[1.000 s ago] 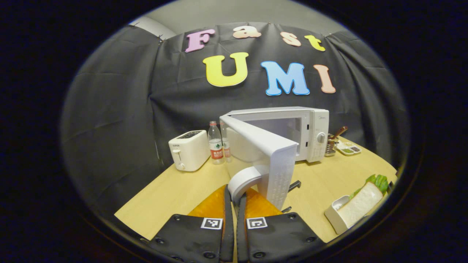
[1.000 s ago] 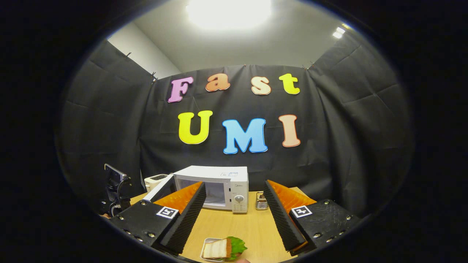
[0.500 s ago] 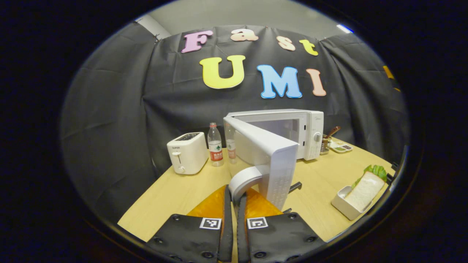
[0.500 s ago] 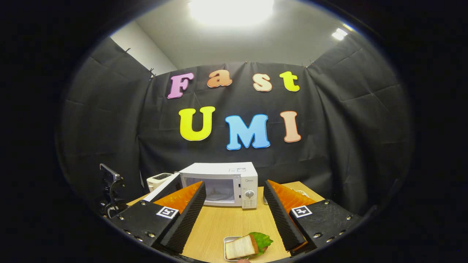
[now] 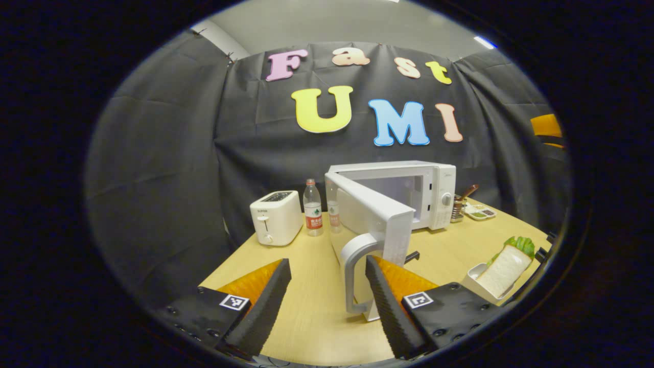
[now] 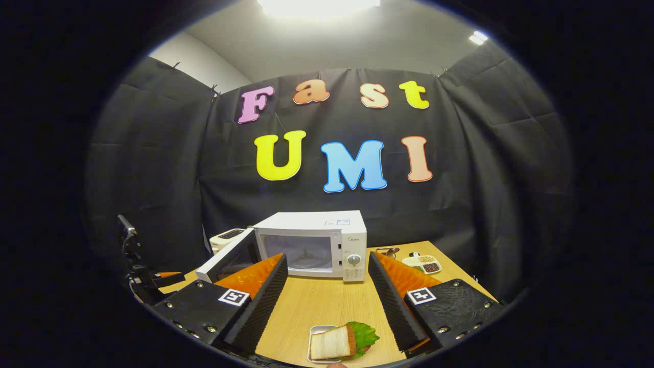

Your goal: Open the microwave oven with the left hand, put the food in, and close the microwave oven.

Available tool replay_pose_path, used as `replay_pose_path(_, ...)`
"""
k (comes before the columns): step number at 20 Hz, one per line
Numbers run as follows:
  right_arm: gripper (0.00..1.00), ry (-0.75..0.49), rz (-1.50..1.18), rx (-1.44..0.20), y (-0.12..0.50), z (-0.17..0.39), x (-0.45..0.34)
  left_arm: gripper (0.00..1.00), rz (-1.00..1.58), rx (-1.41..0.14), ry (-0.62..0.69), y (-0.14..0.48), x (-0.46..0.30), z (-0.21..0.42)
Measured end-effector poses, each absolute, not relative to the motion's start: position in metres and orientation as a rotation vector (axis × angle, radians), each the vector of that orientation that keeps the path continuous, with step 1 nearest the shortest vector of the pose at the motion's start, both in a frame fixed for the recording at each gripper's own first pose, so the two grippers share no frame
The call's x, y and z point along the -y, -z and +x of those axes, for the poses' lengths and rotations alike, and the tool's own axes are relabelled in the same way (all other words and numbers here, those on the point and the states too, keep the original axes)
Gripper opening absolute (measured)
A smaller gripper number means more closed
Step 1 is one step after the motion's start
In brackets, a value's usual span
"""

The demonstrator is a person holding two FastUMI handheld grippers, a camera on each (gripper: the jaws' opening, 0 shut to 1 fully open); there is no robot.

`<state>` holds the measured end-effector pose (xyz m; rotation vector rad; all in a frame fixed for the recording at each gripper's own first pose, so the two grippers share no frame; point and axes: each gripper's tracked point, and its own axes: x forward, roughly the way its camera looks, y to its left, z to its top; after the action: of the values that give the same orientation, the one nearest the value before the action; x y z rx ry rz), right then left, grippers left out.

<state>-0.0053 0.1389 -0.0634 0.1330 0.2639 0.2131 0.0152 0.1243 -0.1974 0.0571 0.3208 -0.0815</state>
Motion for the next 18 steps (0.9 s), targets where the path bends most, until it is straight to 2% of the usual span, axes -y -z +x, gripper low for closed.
replay_pose_path(3,0.97,-0.265,0.178,-0.357,0.085,0.008,-0.126,1.0,0.049,-0.286,0.049,0.171,-0.111,-0.004)
replay_pose_path(5,0.97,-0.291,0.211,-0.42,0.102,0.016,-0.115,0.97,0.03,-0.27,0.016,0.153,-0.106,-0.012)
replay_pose_path(8,0.96,-0.333,0.26,-0.525,0.131,0.022,-0.107,1.0,0.012,-0.236,-0.022,0.126,-0.095,-0.017)
replay_pose_path(11,0.96,-0.377,0.307,-0.652,0.165,0.019,-0.105,0.93,0.012,-0.19,-0.045,0.097,-0.087,-0.019)
replay_pose_path(12,0.96,-0.389,0.326,-0.687,0.174,0.019,-0.105,1.0,0.014,-0.179,-0.049,0.089,-0.084,-0.02)
replay_pose_path(13,0.96,-0.402,0.343,-0.726,0.183,0.017,-0.106,0.93,0.02,-0.168,-0.06,0.082,-0.084,-0.02)
replay_pose_path(14,0.96,-0.417,0.359,-0.762,0.193,0.016,-0.109,1.0,0.026,-0.163,-0.066,0.077,-0.083,-0.021)
replay_pose_path(18,0.96,-0.478,0.428,-0.923,0.231,0.005,-0.121,1.0,0.044,-0.151,-0.092,0.066,-0.08,-0.024)
